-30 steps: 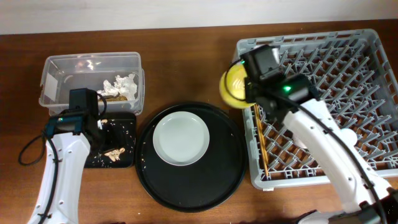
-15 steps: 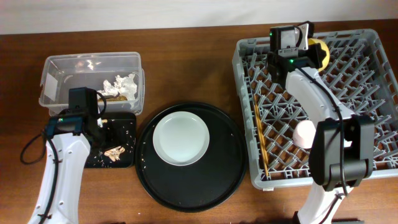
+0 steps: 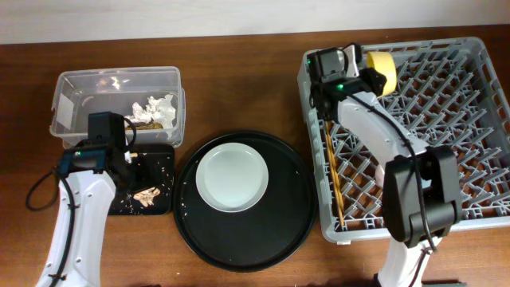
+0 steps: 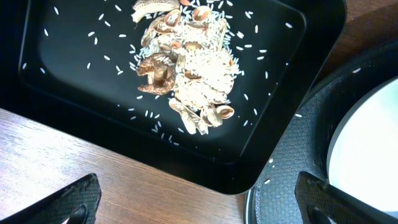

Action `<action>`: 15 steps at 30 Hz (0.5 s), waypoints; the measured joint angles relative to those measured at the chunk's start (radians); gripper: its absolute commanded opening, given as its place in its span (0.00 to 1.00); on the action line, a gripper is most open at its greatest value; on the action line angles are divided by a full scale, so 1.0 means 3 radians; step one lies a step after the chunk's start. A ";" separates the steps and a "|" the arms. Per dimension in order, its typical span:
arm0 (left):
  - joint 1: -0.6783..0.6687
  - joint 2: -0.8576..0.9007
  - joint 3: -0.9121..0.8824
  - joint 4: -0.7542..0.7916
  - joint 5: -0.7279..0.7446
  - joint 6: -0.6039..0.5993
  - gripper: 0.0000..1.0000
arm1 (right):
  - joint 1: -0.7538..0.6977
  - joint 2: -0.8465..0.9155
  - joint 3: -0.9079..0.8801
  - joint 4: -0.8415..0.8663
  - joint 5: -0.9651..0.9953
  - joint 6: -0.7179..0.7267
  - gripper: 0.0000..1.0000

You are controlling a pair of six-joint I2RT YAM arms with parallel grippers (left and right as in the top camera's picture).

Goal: Sort waste into correct bins and load items into the dishwasher rack
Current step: 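Grasp the yellow bowl with the right gripper and set it in the rack, then grasp the white plate with the right gripper and stand it in the rack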

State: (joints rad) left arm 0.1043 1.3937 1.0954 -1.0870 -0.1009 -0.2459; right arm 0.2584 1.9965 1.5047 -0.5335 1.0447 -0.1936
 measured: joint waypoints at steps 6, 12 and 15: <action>0.0000 0.0000 0.0000 0.0003 0.0000 0.0000 0.99 | 0.0014 -0.0287 -0.0015 -0.0571 -0.0296 0.0607 0.66; 0.0000 0.0000 0.0000 0.0008 0.0000 0.0001 0.99 | -0.0001 -0.1265 0.0001 -0.1601 -0.3236 0.0825 0.66; 0.0000 0.0000 0.0000 0.0010 0.0000 0.0000 0.99 | 0.0345 -0.1253 -0.0126 -0.1750 -0.4386 0.0837 0.68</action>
State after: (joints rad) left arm 0.1043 1.3937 1.0954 -1.0840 -0.1009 -0.2459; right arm 0.3618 1.6207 1.4670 -1.0584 -0.2710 0.0574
